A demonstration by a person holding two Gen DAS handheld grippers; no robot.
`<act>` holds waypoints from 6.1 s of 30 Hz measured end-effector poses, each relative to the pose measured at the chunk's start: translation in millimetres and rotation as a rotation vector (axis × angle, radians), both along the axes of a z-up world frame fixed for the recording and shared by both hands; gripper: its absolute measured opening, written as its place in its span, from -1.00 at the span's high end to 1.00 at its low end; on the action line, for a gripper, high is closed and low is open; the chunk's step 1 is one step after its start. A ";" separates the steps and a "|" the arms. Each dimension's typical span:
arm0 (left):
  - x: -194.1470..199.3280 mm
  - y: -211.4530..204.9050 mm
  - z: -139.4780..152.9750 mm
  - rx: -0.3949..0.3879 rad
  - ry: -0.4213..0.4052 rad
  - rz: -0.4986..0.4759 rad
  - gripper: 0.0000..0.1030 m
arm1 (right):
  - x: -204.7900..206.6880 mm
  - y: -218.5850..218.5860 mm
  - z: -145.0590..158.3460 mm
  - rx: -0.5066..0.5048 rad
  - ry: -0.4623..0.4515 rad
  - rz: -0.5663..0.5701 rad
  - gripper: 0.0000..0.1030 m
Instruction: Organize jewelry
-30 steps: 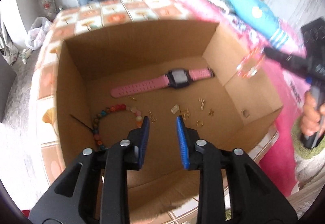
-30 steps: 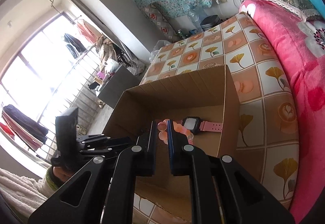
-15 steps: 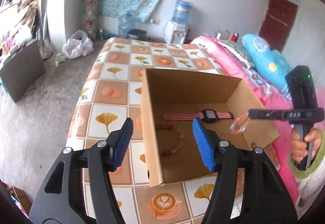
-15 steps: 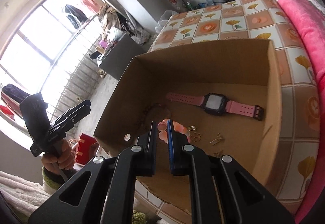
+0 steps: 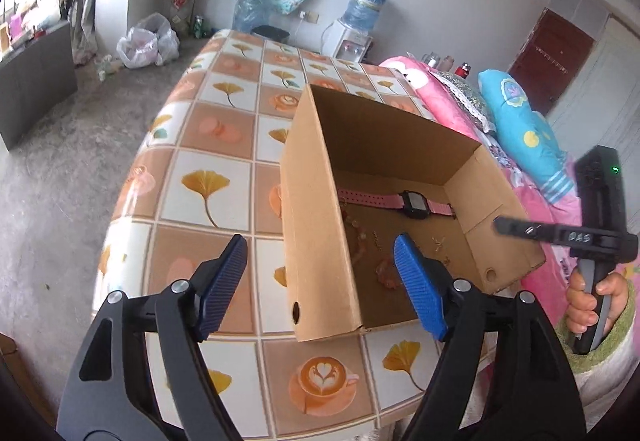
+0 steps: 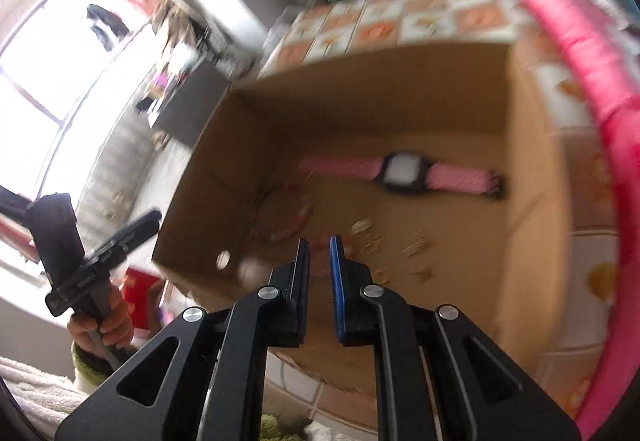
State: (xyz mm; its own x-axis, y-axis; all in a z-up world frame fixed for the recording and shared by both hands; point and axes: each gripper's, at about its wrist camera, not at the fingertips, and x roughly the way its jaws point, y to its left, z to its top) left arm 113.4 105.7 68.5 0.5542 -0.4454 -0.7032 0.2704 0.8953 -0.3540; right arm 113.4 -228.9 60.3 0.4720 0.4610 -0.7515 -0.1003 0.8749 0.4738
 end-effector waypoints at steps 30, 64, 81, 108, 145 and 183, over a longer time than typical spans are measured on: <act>-27.7 -26.8 -33.4 -0.124 0.166 -0.050 -0.52 | -72.9 -65.6 -30.2 -0.021 0.084 -0.282 -0.04; -154.0 -20.0 -3.4 0.226 -0.202 0.109 -0.83 | -184.3 45.3 -7.4 -0.406 -0.127 -0.207 -0.83; -138.2 -32.2 -15.1 0.302 -0.075 0.160 -0.83 | -159.6 57.3 -7.8 -0.497 -0.097 -0.280 -0.87; -115.3 -103.0 -14.2 0.443 0.053 0.152 -0.83 | -128.0 24.6 -17.5 -0.395 0.034 -0.261 -0.87; -101.4 -99.5 -15.7 0.401 0.090 0.134 -0.83 | -121.1 35.2 -21.8 -0.450 0.047 -0.233 -0.87; -98.0 -95.4 -22.1 0.407 0.106 0.137 -0.83 | -118.7 36.4 -21.8 -0.453 0.054 -0.228 -0.87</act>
